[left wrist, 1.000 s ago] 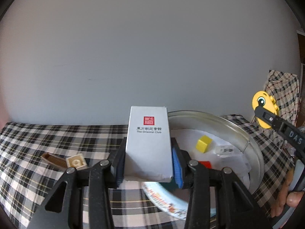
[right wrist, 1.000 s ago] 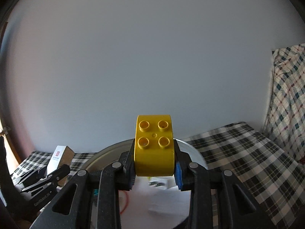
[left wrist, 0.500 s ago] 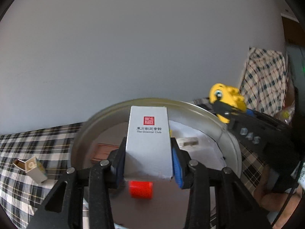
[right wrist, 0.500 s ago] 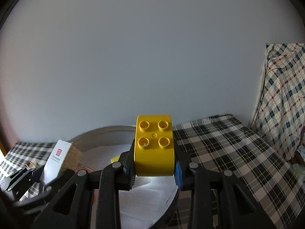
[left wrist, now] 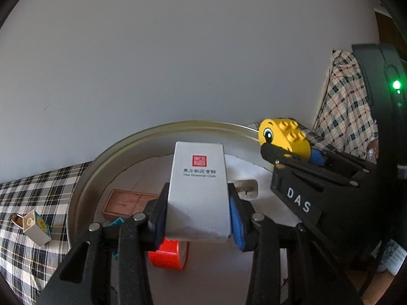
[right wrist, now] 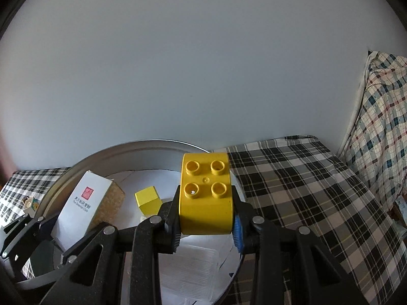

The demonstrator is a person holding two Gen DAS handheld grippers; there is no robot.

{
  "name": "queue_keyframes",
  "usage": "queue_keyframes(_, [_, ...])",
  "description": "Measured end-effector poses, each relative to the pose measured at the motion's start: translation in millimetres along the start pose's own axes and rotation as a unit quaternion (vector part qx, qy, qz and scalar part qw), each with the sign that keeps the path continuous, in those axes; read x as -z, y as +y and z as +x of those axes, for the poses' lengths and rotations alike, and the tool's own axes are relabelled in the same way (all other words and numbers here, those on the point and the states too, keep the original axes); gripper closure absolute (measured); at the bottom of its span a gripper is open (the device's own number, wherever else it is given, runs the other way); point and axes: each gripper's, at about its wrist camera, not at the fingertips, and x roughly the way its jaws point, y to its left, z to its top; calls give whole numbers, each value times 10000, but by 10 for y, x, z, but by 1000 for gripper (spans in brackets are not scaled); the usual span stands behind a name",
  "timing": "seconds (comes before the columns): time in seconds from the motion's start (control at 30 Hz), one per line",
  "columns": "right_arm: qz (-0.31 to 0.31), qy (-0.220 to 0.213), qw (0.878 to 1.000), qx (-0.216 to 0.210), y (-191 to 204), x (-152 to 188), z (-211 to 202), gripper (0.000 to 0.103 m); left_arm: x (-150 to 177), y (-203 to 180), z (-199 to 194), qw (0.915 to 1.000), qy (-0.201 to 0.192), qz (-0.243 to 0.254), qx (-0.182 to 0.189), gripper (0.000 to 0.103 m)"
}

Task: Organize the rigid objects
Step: 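Carry the white box and yellow duplo brick over the tin, then open left tool to drop the white box in the tin while right tool drops the brick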

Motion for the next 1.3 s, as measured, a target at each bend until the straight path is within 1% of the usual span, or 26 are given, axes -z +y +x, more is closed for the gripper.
queue_keyframes(0.13, [91,4,10000,-18,-36,-2,21,69,-53,16,56,10000,40,-34,27,63])
queue_keyframes(0.3, [109,76,9999,-61,-70,-19,103,69,-120,76,111,9993,314,-87,-167,63])
queue_keyframes(0.43, [76,229,9994,-231,-59,4,200,68,-117,91,124,9989,365,-46,-307,63])
queue_keyframes(0.5, [-17,207,9996,-193,-12,22,209,66,-114,83,137,9982,450,13,-392,62])
queue_keyframes(0.53, [-80,184,9997,-110,4,30,212,65,-113,86,137,9979,483,53,-439,57])
queue_keyframes(0.57, [-119,168,9998,-52,8,36,219,64,-111,103,140,9973,520,64,-514,48])
queue_keyframes(0.6, [-127,168,9998,33,5,39,222,59,-113,128,140,9965,547,15,-626,42])
queue_keyframes(0.63, [-94,127,9998,121,-14,43,222,56,-120,159,136,9959,562,-57,-713,31])
queue_keyframes(0.67, [-47,93,9999,95,-37,43,210,56,-129,209,120,9950,564,-204,-803,20])
queue_keyframes(0.7, [57,67,10000,7,-71,39,207,55,-131,252,110,9944,560,-315,-841,15])
queue_keyframes(0.73, [151,43,9999,-51,-104,33,201,55,-137,299,85,9938,536,-457,-863,5])
queue_keyframes(0.77, [283,-36,9995,-95,-145,31,180,53,-135,330,56,9936,484,-547,-867,1])
queue_keyframes(0.8, [389,-122,9990,-155,-180,27,157,51,-136,355,21,9939,400,-602,-832,0])
queue_keyframes(0.83, [479,-178,9985,-189,-207,17,134,46,-136,368,-15,9945,328,-625,-770,1])
queue_keyframes(0.87, [543,-247,9981,-136,-211,9,96,30,-134,374,-49,9952,287,-621,-706,0])
queue_keyframes(0.9, [614,-371,9974,-63,-229,9,55,21,-132,370,-73,9957,278,-601,-655,0])
queue_keyframes(0.97, [740,-618,9952,-141,-270,-6,-24,21,-116,354,-102,9964,307,-536,-588,0])
queue_keyframes(1.03, [882,-731,9931,-232,-310,-19,-68,21,-91,350,-128,9963,301,-519,-614,0])
queue_keyframes(1.2, [1046,-804,9910,-250,-360,-17,-99,20,-21,372,-233,9954,141,-406,-855,0])
queue_keyframes(1.3, [1047,-901,9901,-258,-322,-1,-164,20,8,425,-304,9933,-3,-414,-1080,0])
